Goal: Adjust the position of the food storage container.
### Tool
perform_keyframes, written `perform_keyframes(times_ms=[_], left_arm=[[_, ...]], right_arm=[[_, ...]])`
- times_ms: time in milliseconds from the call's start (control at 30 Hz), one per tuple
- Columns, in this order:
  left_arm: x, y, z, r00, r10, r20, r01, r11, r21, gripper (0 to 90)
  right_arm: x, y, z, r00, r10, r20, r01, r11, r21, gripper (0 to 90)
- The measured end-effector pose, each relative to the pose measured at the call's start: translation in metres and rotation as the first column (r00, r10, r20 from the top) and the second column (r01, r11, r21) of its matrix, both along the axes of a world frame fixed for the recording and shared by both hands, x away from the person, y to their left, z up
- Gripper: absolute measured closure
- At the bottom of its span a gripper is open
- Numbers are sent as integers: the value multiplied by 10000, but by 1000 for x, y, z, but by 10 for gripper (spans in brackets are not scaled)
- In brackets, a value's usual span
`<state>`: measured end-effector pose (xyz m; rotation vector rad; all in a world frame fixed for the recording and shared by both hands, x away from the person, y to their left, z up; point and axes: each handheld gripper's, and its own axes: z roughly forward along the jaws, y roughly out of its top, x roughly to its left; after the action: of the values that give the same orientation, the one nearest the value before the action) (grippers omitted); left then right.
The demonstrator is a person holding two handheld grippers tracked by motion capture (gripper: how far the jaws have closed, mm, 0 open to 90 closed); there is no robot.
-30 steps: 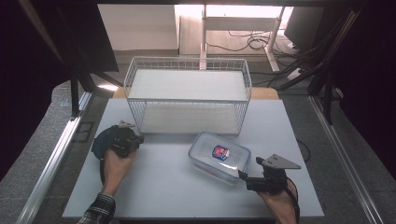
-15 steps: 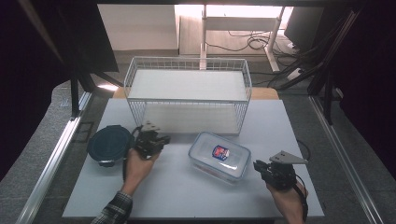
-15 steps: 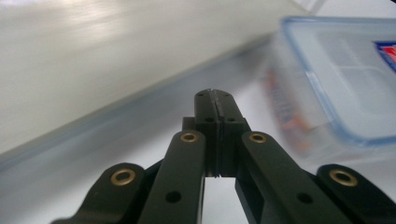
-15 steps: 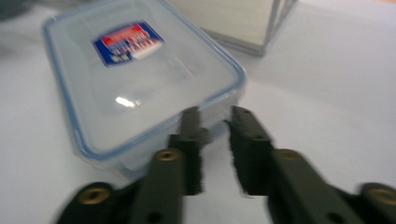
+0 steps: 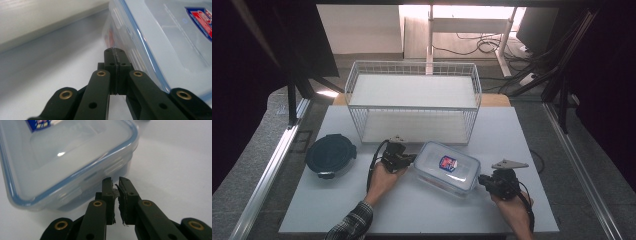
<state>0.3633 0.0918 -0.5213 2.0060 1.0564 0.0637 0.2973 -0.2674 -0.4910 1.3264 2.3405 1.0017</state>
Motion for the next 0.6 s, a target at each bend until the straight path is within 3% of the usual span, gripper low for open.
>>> perform_keyframes(times_ms=[33,133,300,467,500,567,600], left_arm=[[-4,3,0,9999,87,-109,-88,9999,-113,900],[-9,8,-1,9997,155,-201,-160,9996,-243,900],[-27,24,2,9980,542,-322,-541,9985,60,900],[-43,40,1,9965,718,-427,-726,9972,-180,900],[-52,51,0,9948,782,-645,-803,9963,-305,900],[-56,54,0,9940,859,-683,-879,9957,-279,900],[-65,60,1,9934,945,-652,-959,9952,-182,900]], right_arm=[[3,0,-2,9999,-26,-136,30,9996,281,865],[6,1,-2,9998,-6,-200,14,9992,410,881],[16,16,-4,9991,404,-158,-398,9986,348,891],[18,29,-5,9967,800,-127,-796,9965,248,891],[18,36,-5,9948,1011,-113,-1008,9946,238,891],[18,44,-6,9922,1247,-73,-1245,9920,205,892],[18,48,-6,9906,1365,-50,-1364,9905,175,892]])
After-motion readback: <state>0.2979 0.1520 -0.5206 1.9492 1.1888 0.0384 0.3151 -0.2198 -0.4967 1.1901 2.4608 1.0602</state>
